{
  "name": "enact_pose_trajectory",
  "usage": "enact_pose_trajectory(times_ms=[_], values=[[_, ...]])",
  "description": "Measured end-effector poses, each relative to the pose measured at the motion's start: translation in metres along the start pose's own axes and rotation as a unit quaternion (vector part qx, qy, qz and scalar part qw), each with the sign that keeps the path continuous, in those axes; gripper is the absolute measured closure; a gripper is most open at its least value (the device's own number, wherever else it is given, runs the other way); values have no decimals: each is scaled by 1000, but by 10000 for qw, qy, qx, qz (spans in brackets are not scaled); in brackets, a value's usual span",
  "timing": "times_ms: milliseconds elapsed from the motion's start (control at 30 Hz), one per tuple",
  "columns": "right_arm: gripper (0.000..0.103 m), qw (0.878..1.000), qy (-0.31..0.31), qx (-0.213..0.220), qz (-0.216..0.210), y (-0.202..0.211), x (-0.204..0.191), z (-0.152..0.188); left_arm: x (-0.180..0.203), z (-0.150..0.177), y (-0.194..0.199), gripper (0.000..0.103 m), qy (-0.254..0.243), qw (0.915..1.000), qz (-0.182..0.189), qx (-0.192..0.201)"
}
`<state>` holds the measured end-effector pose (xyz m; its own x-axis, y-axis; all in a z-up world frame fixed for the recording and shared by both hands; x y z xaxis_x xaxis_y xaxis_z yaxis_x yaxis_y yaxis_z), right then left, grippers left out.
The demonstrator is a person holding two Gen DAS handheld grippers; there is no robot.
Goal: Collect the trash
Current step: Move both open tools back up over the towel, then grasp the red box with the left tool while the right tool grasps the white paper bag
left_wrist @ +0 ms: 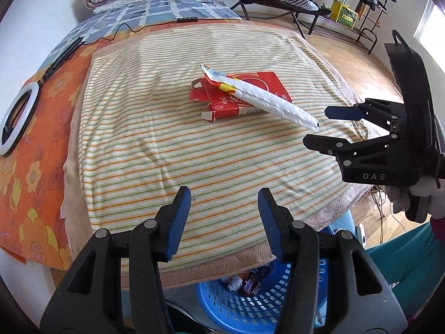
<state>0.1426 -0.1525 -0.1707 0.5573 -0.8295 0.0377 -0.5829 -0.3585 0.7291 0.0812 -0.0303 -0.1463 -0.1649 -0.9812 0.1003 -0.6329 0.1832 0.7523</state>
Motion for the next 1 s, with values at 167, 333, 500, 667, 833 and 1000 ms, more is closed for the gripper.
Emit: enact_pose_trajectory(times_ms=[167,333,500,667,833,1000], values=[[36,9996,203,-65,165,-27,4,-10,-10,-14,-11,52,8,10000,-52,34],[36,9977,539,-112,386,-43,4,-13,-13,-25,-21,52,-58,10000,-52,50],[36,9987,372,-182,313,-47,8,-9,-13,-38,-31,52,-172,9998,-35,76],[67,9995,34,-248,167,-49,20,-4,-13,-54,-42,52,-270,9996,-13,121],[78,9984,-529,-207,16,-41,34,0,-10,-66,-56,52,-386,9992,30,88],[83,9941,-1041,-298,-10,-25,56,13,5,-85,-78,52,-566,9982,184,46]])
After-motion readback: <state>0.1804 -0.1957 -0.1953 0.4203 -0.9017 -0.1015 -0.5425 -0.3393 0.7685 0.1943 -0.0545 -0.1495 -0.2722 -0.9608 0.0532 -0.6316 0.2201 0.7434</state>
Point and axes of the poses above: each gripper's, at about its wrist camera, not at the fingertips, and y roughly against the way its jaws point, x to its right, z to its underside, the point moved 10 cm from there along -y, roughly the way its jaws point, and after that the axes turned 13 degrees about x, right-handed, at the moved point
